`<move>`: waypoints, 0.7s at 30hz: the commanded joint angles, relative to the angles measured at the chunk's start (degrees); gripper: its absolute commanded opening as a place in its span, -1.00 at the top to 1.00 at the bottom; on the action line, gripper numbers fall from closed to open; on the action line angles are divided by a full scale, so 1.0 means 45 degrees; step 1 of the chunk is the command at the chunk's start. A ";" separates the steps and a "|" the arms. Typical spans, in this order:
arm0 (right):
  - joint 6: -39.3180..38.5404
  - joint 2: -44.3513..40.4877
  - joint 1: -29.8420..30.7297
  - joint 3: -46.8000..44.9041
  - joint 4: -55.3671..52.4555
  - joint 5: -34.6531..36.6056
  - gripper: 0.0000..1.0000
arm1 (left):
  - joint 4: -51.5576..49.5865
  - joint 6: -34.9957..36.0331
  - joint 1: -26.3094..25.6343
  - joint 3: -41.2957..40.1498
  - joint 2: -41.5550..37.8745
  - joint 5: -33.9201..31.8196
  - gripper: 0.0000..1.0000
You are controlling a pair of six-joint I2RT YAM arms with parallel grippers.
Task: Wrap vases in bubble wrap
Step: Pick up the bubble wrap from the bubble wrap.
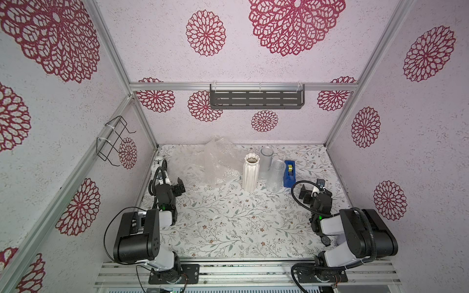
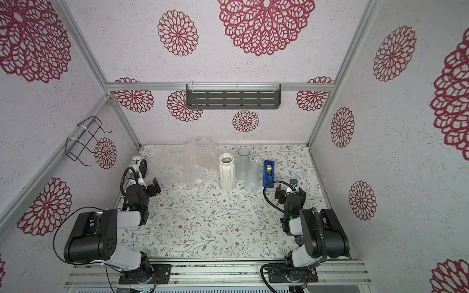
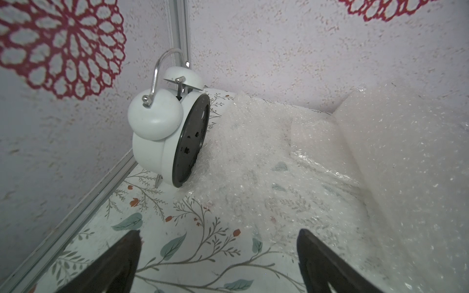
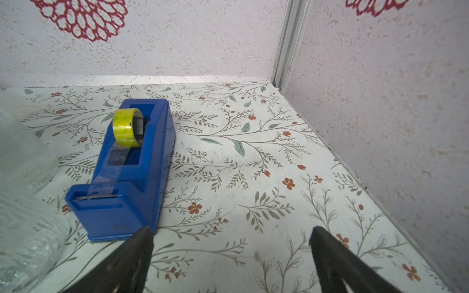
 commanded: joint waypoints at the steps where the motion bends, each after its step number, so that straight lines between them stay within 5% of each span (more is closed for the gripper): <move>1: -0.0059 0.0048 0.0064 0.0318 0.0592 0.0157 -0.97 | 0.0437 0.0220 -0.0084 0.0252 0.0143 -0.0114 -0.96; 21: -0.0502 -0.0187 0.0117 -0.0074 0.1048 -0.0740 -0.97 | 0.0236 0.0886 -0.0517 -0.0013 -0.0771 0.0018 -0.95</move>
